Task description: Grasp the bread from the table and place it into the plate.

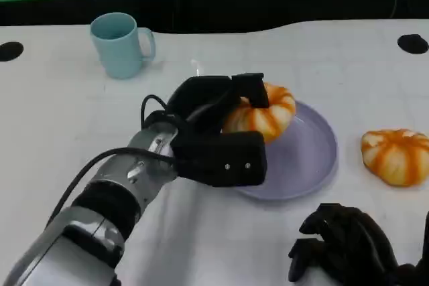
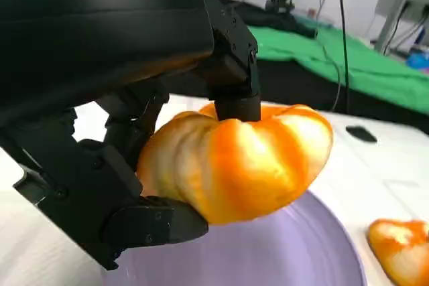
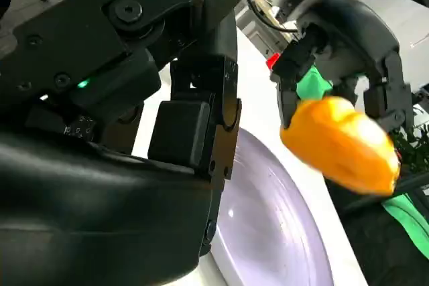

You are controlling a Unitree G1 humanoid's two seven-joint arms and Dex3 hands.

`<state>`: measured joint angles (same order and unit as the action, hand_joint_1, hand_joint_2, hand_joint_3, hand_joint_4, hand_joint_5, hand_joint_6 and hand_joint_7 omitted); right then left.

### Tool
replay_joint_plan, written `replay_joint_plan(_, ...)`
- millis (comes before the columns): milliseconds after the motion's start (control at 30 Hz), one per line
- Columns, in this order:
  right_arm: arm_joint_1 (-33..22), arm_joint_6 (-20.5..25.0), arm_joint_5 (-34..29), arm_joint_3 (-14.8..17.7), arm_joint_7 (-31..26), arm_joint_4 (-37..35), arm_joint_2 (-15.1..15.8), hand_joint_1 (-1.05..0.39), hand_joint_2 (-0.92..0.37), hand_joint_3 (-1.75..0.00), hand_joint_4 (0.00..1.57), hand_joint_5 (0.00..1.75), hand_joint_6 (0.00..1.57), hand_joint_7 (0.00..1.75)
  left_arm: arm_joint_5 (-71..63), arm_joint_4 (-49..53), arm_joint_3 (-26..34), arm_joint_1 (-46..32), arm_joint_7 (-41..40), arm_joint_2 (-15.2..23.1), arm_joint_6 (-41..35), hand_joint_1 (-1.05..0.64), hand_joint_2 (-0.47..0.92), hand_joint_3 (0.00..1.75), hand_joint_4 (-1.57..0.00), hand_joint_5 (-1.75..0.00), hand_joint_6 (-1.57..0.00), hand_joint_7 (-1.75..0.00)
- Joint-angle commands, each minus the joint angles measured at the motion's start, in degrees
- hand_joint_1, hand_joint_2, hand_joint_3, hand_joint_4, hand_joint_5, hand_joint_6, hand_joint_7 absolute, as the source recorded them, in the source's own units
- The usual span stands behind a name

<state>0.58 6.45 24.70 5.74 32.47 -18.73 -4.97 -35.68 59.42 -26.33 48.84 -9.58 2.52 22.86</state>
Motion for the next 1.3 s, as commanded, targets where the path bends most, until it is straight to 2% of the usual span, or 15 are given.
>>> replay_joint_plan(33,-0.9,-0.3,0.5,0.1,-0.2,1.0,0.0,-1.02,-0.73,-0.01,1.56,0.77,1.57,0.38,0.5,0.0,-0.8,3.0,7.1,0.4,-2.6,-0.32,0.85,0.47,-0.63,-1.54,-0.75,-0.42)
replay_joint_plan(100,-1.1,-0.1,0.8,0.1,-0.2,1.3,-0.1,-1.02,-0.73,-0.01,1.55,0.77,1.57,0.37,0.3,-0.5,-1.2,3.4,8.7,0.6,-3.2,-0.38,0.91,0.30,-0.57,-1.23,-0.68,-0.19)
replay_joint_plan(200,-1.3,0.4,0.6,-0.1,-0.7,1.8,-0.1,-1.02,-0.73,0.00,1.55,0.76,1.57,0.38,-0.2,-1.3,-2.0,3.9,11.1,1.4,-3.3,-0.45,0.92,0.26,-0.53,-0.78,-0.57,-0.04)
replay_joint_plan(233,-1.4,0.3,0.6,-0.2,-0.6,1.8,0.0,-1.03,-0.73,0.00,1.56,0.76,1.57,0.38,-0.5,-1.7,-2.4,3.9,11.6,1.7,-3.4,-0.48,0.92,0.25,-0.53,-0.76,-0.54,-0.02)
replay_joint_plan(300,-1.5,0.1,0.6,-0.2,-0.5,1.7,0.0,-1.03,-0.73,0.00,1.56,0.76,1.57,0.38,-1.1,-2.4,-3.0,3.8,12.2,2.1,-3.9,-0.51,0.92,0.26,-0.48,-0.83,-0.49,-0.01)
replay_joint_plan(333,-1.5,-0.1,0.5,-0.2,-0.4,1.7,0.1,-1.03,-0.73,-0.01,1.56,0.76,1.57,0.38,-1.4,-2.7,-3.3,3.7,12.4,2.3,-4.2,-0.54,0.92,0.28,-0.43,-0.98,-0.46,-0.01)
replay_joint_plan(400,-1.3,-0.2,0.5,-0.1,-0.4,1.4,0.2,-1.03,-0.74,-0.01,1.56,0.77,1.57,0.38,-1.8,-3.2,-3.8,3.6,13.1,2.6,-4.6,-0.56,0.92,0.28,-0.39,-1.08,-0.44,0.00)
replay_joint_plan(433,-1.2,-0.2,0.5,0.0,-0.4,1.2,0.2,-1.03,-0.74,-0.01,1.56,0.77,1.57,0.38,-1.9,-3.3,-4.1,3.6,13.6,2.8,-4.7,-0.60,0.92,0.30,-0.32,-0.85,-0.39,0.00)
replay_joint_plan(467,-1.1,-0.2,0.5,0.0,-0.4,1.0,0.3,-1.03,-0.73,-0.01,1.56,0.76,1.57,0.38,-1.9,-3.5,-4.2,3.5,14.0,2.9,-4.8,-0.61,0.92,0.31,-0.29,-0.74,-0.37,0.00)
replay_joint_plan(567,-1.2,-0.6,0.4,0.0,-0.2,0.6,0.3,-1.03,-0.73,0.00,1.56,0.76,1.57,0.38,-1.8,-4.3,-4.2,3.1,15.6,3.0,-5.7,-0.66,0.92,0.32,-0.24,-0.55,-0.32,0.00)
replay_joint_plan(933,-1.9,-0.3,0.3,-0.2,-0.4,1.9,0.6,-1.02,-0.74,-0.01,1.56,0.76,1.57,0.40,-1.9,-11.4,-4.4,0.4,20.4,5.8,-8.1,-0.71,0.92,0.35,-0.26,-0.45,-0.30,-0.01)
replay_joint_plan(1067,-1.0,-0.7,0.4,0.0,0.2,0.7,0.8,-1.03,-0.74,0.00,1.56,0.76,1.57,0.38,0.2,-16.6,-2.4,-4.4,19.1,8.6,-5.3,-0.70,0.92,0.36,-0.31,-0.45,-0.34,-0.03)
replay_joint_plan(1233,-0.5,-0.9,0.9,0.4,0.5,-0.1,0.6,-1.04,-0.73,0.00,1.57,0.76,1.57,0.37,1.9,-20.5,-0.7,-7.9,18.7,10.0,-3.8,-0.69,0.92,0.37,-0.35,-0.47,-0.37,-0.04)
replay_joint_plan(1300,-0.1,-0.9,0.9,0.6,0.5,-0.5,0.6,-1.04,-0.73,0.00,1.57,0.75,1.57,0.37,6.2,-22.0,2.4,-12.3,17.1,10.6,1.0,-0.65,0.92,0.36,-0.42,-0.50,-0.42,-0.06)
